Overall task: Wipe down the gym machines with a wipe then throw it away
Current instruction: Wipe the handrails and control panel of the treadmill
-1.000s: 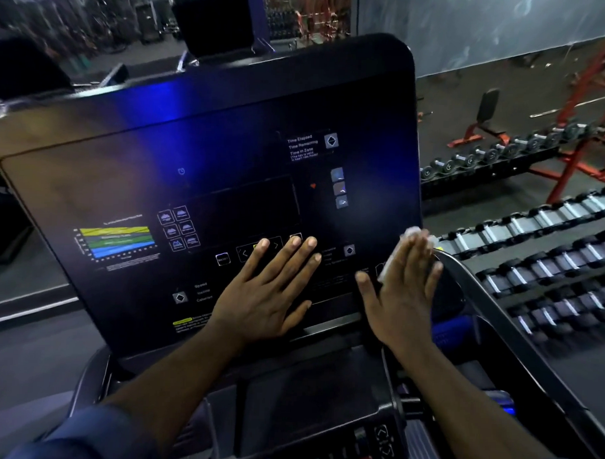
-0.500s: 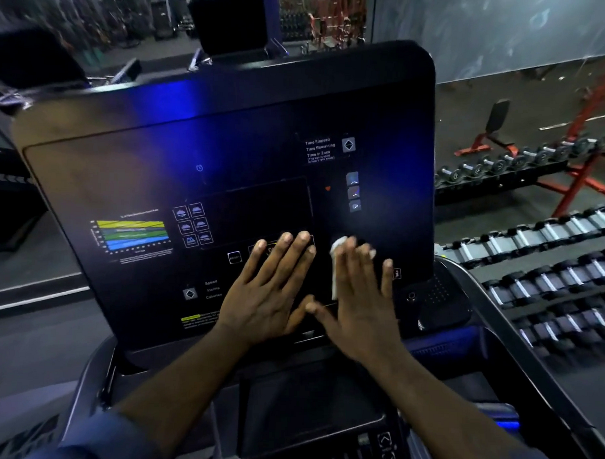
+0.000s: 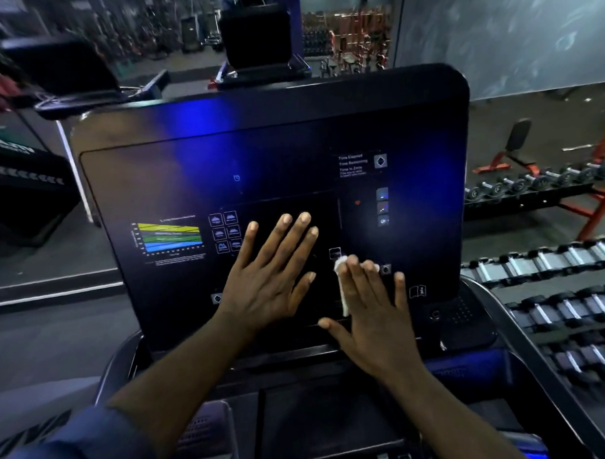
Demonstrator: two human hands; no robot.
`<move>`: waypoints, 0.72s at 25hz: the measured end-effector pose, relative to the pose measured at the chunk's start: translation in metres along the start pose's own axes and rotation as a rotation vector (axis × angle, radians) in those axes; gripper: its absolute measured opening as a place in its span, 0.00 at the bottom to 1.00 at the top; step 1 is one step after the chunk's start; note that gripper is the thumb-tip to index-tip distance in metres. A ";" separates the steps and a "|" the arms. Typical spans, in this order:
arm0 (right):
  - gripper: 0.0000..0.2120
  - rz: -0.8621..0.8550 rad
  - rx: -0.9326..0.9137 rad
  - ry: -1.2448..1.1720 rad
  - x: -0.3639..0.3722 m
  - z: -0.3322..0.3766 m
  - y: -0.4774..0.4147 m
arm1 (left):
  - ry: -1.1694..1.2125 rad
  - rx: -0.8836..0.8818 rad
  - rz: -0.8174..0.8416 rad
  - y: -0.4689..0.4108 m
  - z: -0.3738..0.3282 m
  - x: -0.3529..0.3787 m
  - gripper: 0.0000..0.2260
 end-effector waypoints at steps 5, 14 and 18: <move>0.45 -0.129 0.415 -0.097 -0.033 -0.033 -0.070 | -0.040 -0.053 -0.047 -0.014 0.021 -0.007 0.32; 0.45 -0.164 0.300 -0.021 -0.055 -0.028 -0.112 | -0.087 -0.071 -0.077 -0.015 0.030 -0.008 0.36; 0.46 -0.129 0.041 0.046 -0.056 0.008 -0.126 | -0.085 -0.035 -0.133 -0.019 0.038 -0.016 0.35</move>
Point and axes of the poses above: each hand's wrist, its own y-axis away from the middle knuckle, its own x-axis out of the palm, z = x × y, the point moved 5 cm from there along -y, towards the middle knuckle, and after that the axes turned 11 degrees about -z, right-handed, at the moved point
